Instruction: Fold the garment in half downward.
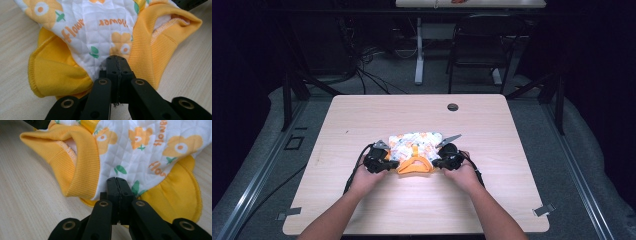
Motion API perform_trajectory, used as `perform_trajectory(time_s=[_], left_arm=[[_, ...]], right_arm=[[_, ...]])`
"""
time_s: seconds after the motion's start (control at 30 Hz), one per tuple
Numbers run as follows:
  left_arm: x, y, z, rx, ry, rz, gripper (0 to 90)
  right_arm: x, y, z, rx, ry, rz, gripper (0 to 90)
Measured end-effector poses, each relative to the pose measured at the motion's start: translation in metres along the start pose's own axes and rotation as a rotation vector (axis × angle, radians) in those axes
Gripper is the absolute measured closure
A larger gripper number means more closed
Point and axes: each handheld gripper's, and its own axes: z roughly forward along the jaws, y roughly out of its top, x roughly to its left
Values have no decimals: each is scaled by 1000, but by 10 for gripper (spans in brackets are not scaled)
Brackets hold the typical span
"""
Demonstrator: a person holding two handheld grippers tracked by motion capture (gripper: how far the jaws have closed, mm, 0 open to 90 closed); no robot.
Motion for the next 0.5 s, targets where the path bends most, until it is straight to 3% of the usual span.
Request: perform_trajectory(time_s=[0.17, 0.27, 0.5], left_arm=[[0, 1, -1, 2, 1, -8, 897], [-4, 3, -5, -12, 20, -2, 895], [-16, 9, -28, -71, 7, 23, 850]], right_arm=[[3, 1, 0, -1, -18, 16, 900], [5, 2, -1, 2, -31, 1, 900], [17, 6, -22, -61, -38, -23, 861]])
